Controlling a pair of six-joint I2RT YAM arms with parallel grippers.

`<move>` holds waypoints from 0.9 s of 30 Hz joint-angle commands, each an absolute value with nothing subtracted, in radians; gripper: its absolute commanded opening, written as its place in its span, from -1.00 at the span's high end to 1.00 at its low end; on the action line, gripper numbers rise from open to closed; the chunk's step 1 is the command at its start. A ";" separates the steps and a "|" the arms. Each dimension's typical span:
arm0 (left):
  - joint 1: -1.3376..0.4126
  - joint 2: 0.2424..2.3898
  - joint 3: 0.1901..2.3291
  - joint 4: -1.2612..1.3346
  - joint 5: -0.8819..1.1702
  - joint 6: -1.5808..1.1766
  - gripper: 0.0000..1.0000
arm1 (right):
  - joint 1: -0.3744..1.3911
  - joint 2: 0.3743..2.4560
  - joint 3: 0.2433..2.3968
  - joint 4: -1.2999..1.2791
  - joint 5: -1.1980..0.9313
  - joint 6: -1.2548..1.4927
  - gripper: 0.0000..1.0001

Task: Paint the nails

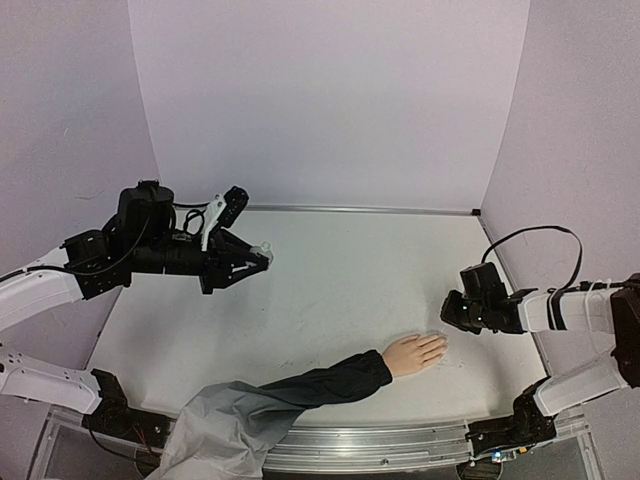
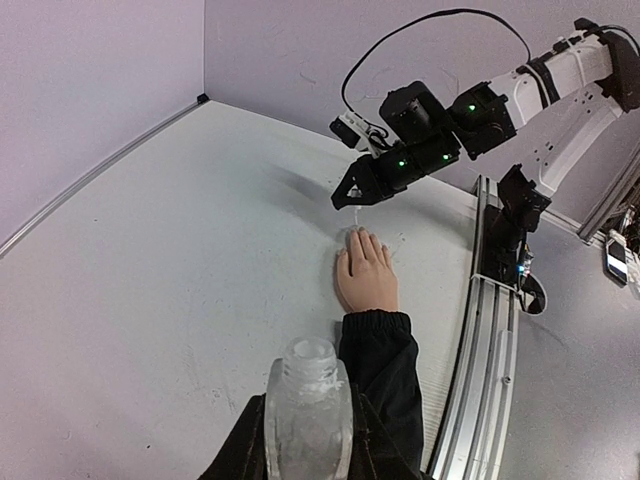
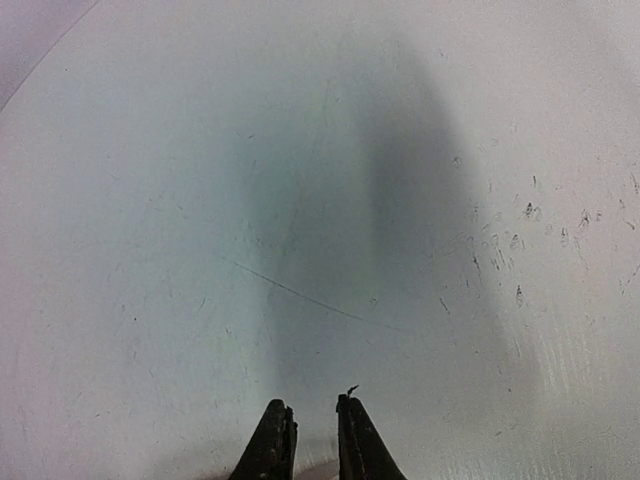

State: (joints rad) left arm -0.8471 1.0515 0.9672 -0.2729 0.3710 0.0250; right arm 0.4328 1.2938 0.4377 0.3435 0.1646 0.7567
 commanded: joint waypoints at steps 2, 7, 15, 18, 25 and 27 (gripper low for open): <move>-0.845 1.031 1.012 -0.245 0.385 0.009 1.00 | 0.431 1.346 0.455 0.319 0.166 0.742 1.00; -0.845 1.031 1.012 -0.245 0.382 0.011 1.00 | 0.432 1.361 0.469 0.324 0.170 0.735 1.00; -0.845 1.032 1.008 -0.245 0.379 0.015 1.00 | 0.432 1.360 0.464 0.342 0.156 0.730 1.00; -0.845 1.033 1.007 -0.246 0.379 0.017 1.00 | 0.433 1.362 0.466 0.344 0.153 0.728 1.00; -0.845 1.034 1.006 -0.245 0.376 0.021 1.00 | 0.431 1.364 0.457 0.378 0.139 0.729 1.00; -0.845 1.032 1.005 -0.245 0.373 0.021 1.00 | 0.431 1.374 0.454 0.389 0.133 0.732 1.00</move>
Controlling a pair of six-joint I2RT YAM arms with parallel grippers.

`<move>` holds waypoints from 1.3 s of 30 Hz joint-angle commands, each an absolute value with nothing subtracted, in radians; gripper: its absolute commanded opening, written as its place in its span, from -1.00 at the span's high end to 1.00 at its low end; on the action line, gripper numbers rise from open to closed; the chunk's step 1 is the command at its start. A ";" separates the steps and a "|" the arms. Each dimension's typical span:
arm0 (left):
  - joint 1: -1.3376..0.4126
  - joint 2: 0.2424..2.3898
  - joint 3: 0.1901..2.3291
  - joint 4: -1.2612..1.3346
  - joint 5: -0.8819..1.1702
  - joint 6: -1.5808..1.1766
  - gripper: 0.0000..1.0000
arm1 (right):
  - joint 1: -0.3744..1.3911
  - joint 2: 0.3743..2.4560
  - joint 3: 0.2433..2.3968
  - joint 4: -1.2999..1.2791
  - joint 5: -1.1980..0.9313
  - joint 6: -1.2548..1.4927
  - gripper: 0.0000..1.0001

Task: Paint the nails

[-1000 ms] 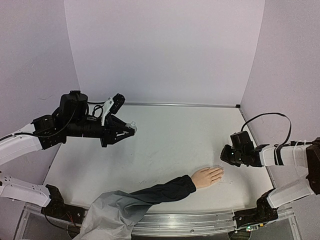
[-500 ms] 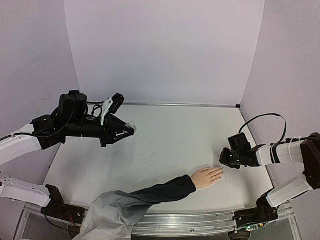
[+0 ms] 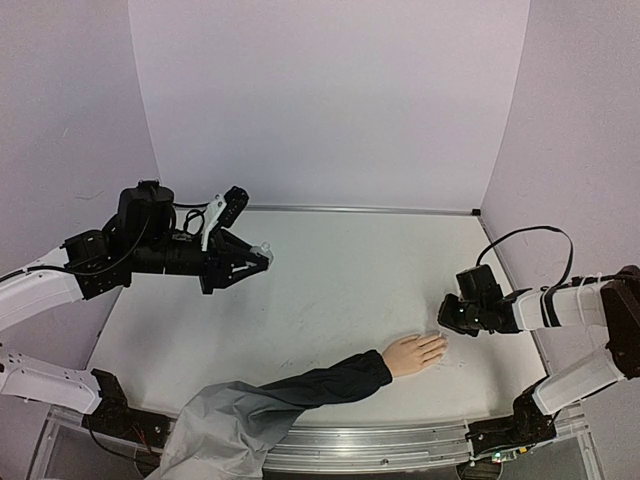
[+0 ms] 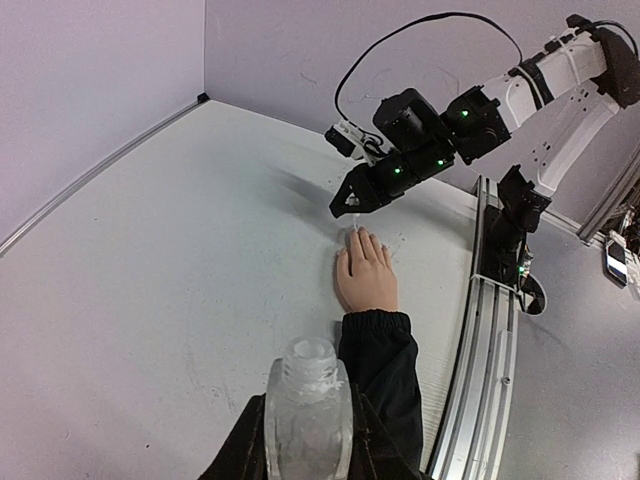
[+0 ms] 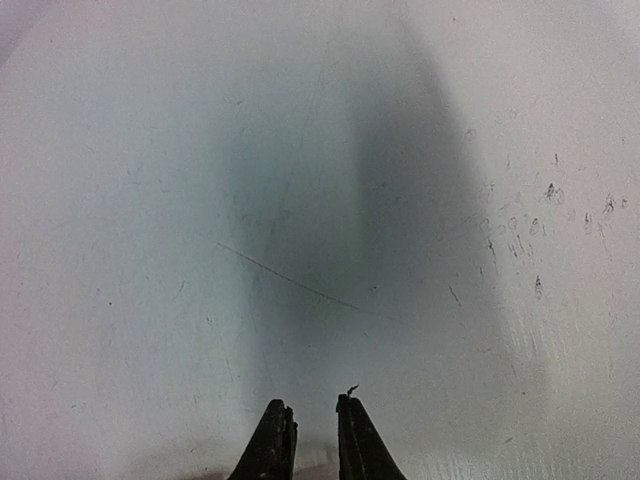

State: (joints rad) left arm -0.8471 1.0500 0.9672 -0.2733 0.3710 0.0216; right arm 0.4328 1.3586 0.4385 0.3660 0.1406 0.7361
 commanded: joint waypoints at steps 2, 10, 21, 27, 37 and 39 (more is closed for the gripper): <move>-0.845 1.035 1.004 -0.246 0.373 0.023 1.00 | 0.432 1.386 0.454 0.395 0.129 0.732 1.00; -0.845 1.042 1.007 -0.247 0.368 0.028 1.00 | 0.432 1.401 0.453 0.391 0.156 0.754 1.00; -0.845 1.060 1.017 -0.248 0.364 0.038 1.00 | 0.433 1.394 0.441 0.385 0.226 0.797 1.00; -0.845 1.078 1.025 -0.249 0.369 0.044 1.00 | 0.432 1.413 0.450 0.381 0.246 0.805 1.00; -0.845 1.075 1.029 -0.251 0.370 0.045 1.00 | 0.432 1.375 0.451 0.371 0.271 0.811 1.00; -0.845 1.068 1.027 -0.253 0.370 0.042 1.00 | 0.432 1.344 0.442 0.371 0.262 0.807 1.00</move>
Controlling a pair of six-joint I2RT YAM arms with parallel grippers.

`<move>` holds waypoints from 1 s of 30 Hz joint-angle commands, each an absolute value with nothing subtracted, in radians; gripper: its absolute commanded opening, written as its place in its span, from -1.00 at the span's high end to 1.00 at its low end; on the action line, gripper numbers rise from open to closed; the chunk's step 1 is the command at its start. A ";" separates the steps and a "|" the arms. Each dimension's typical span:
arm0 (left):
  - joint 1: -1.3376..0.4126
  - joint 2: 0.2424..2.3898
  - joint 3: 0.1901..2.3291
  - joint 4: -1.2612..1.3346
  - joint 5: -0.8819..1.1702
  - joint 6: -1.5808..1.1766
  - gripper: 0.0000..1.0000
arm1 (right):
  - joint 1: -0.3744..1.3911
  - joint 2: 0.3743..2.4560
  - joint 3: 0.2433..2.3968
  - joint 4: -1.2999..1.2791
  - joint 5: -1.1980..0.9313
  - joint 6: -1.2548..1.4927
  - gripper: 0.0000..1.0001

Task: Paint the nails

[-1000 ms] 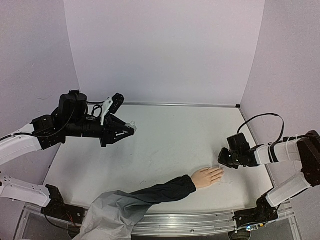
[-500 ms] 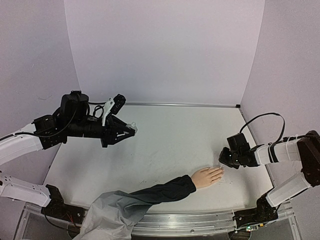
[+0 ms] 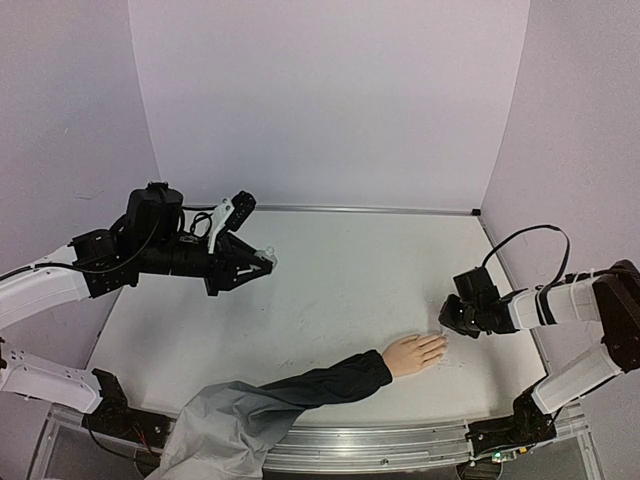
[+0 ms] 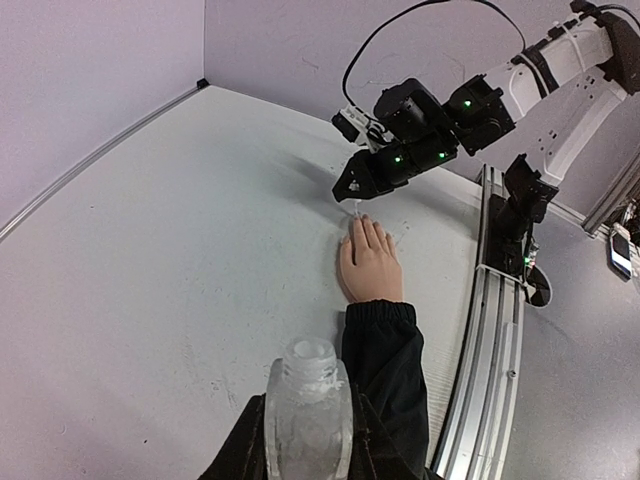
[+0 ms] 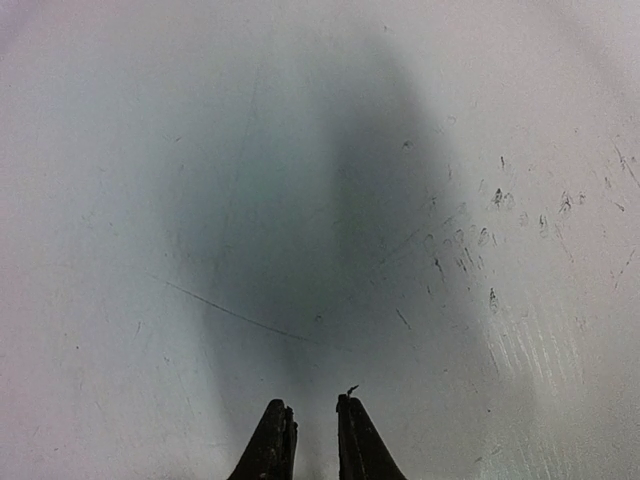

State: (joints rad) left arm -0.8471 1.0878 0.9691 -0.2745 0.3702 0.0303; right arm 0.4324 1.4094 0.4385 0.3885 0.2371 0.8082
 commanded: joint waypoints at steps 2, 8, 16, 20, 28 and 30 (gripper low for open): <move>-0.845 1.056 1.020 -0.253 0.368 0.037 1.00 | 0.432 1.322 0.436 0.370 0.239 0.797 1.00; -0.845 1.030 1.006 -0.253 0.372 0.021 1.00 | 0.431 1.307 0.429 0.370 0.137 0.739 1.00; -0.845 1.020 1.006 -0.253 0.382 0.012 1.00 | 0.433 1.345 0.431 0.363 0.133 0.752 1.00; -0.845 1.016 1.005 -0.253 0.379 0.012 1.00 | 0.431 1.355 0.436 0.375 0.147 0.754 1.00; -0.845 1.019 1.005 -0.255 0.373 0.016 1.00 | 0.432 1.386 0.436 0.397 0.154 0.759 1.00; -0.845 1.022 1.005 -0.254 0.372 0.018 1.00 | 0.432 1.387 0.433 0.402 0.162 0.762 1.00</move>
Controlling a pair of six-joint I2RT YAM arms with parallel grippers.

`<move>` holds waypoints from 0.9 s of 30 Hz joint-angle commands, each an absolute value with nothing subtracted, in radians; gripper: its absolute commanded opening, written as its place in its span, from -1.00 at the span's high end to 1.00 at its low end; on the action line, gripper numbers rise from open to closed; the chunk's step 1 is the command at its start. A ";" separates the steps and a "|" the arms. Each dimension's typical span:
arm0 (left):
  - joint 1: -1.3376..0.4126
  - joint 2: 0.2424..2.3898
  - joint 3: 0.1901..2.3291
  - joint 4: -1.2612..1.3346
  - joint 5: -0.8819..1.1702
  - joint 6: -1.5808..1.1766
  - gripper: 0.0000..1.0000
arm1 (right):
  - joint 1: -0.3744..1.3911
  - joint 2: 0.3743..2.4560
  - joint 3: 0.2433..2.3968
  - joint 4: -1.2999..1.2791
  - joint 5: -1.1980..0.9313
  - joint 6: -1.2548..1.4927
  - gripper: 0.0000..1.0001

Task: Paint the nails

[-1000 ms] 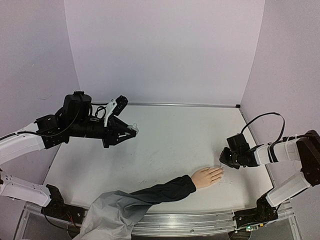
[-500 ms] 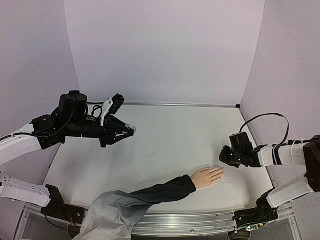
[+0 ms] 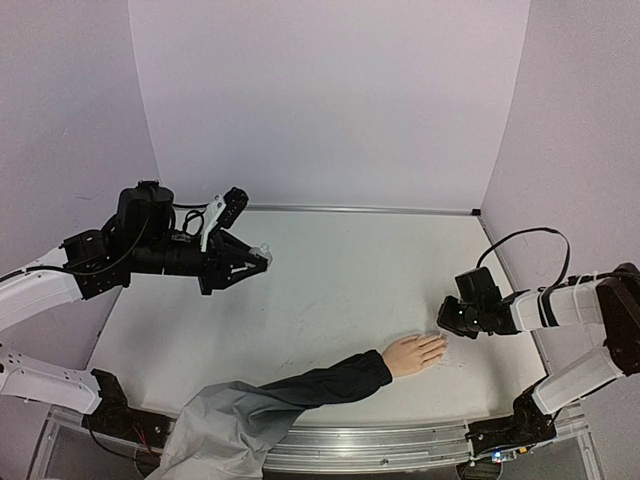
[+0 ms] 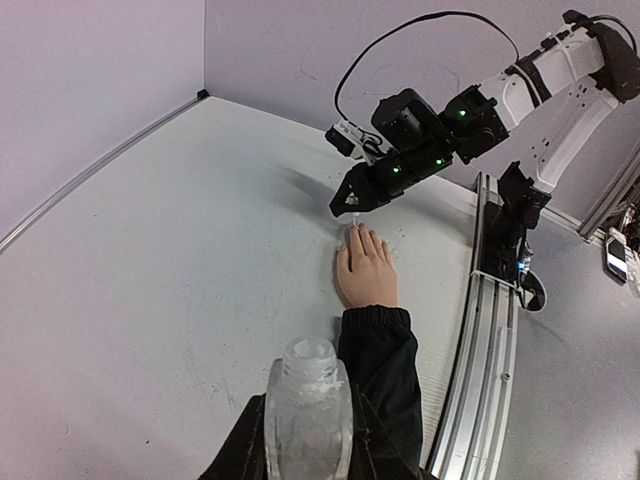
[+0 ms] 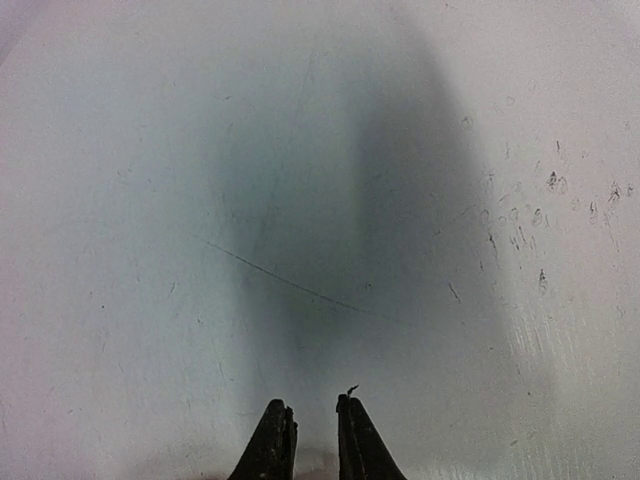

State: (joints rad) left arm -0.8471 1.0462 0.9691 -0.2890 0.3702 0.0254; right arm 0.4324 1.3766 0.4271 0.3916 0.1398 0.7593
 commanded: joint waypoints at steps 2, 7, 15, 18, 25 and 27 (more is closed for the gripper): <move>-0.845 1.028 1.007 -0.255 0.373 0.020 1.00 | 0.433 1.385 0.433 0.406 0.168 0.764 1.00; -0.845 1.037 1.012 -0.255 0.370 0.024 1.00 | 0.432 1.379 0.431 0.407 0.201 0.777 1.00; -0.845 1.058 1.024 -0.255 0.370 0.034 1.00 | 0.433 1.383 0.432 0.397 0.241 0.801 1.00; -0.845 1.063 1.028 -0.255 0.373 0.035 1.00 | 0.432 1.386 0.435 0.395 0.252 0.806 1.00; -0.845 1.064 1.031 -0.254 0.371 0.038 1.00 | 0.431 1.388 0.441 0.387 0.282 0.820 1.00; -0.845 1.063 1.032 -0.255 0.371 0.040 1.00 | 0.432 1.371 0.443 0.385 0.286 0.821 1.00</move>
